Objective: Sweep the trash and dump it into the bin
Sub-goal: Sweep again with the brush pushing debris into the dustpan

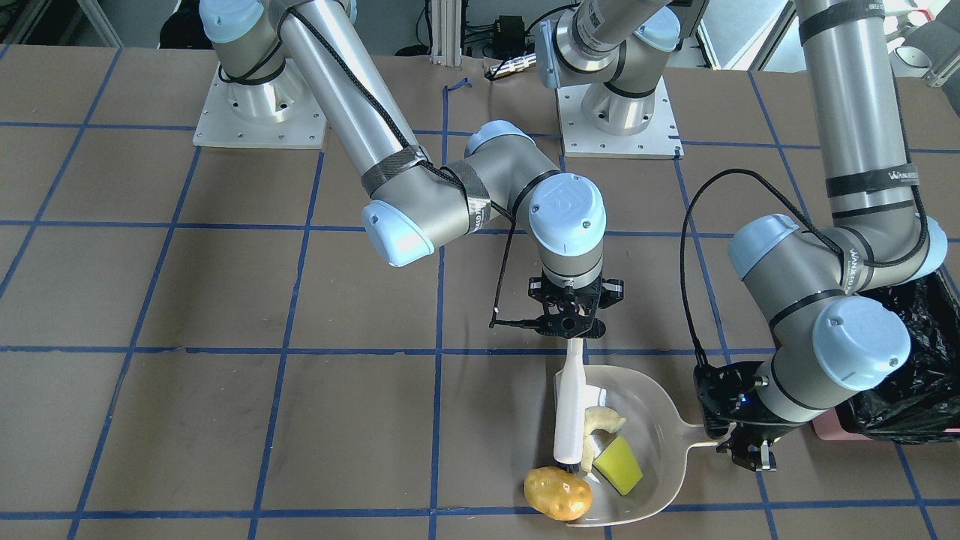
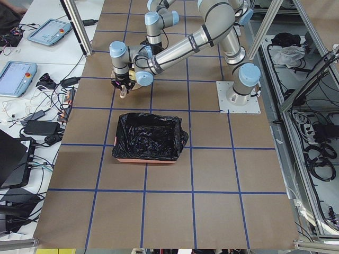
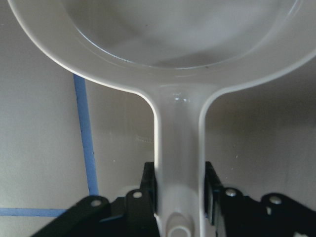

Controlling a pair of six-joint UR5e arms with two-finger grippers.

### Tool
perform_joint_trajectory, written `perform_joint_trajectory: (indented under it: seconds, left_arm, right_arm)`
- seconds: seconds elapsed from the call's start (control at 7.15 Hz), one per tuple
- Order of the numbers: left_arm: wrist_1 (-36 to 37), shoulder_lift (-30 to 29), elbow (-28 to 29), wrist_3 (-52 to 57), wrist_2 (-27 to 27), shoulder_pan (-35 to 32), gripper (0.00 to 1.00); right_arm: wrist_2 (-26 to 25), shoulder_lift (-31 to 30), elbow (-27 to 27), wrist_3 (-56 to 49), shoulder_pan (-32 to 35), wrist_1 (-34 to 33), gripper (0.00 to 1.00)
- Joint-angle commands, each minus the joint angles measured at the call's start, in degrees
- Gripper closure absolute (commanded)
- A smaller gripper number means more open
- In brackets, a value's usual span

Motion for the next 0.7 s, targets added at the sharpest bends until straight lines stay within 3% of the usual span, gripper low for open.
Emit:
perform_joint_trajectory:
  seconds: [0.0, 0.56]
  left_arm:
    - [0.09, 0.20, 0.00, 0.02, 0.00, -0.02, 0.78]
    - [0.35, 0.91, 0.00, 0.02, 0.00, 0.06, 0.78]
  right_arm:
    - [0.71, -0.65, -0.09, -0.02, 0.69, -0.22, 1.00]
    - [-1.90, -2.92, -0.10, -0.54, 1.05, 1.35, 1.00]
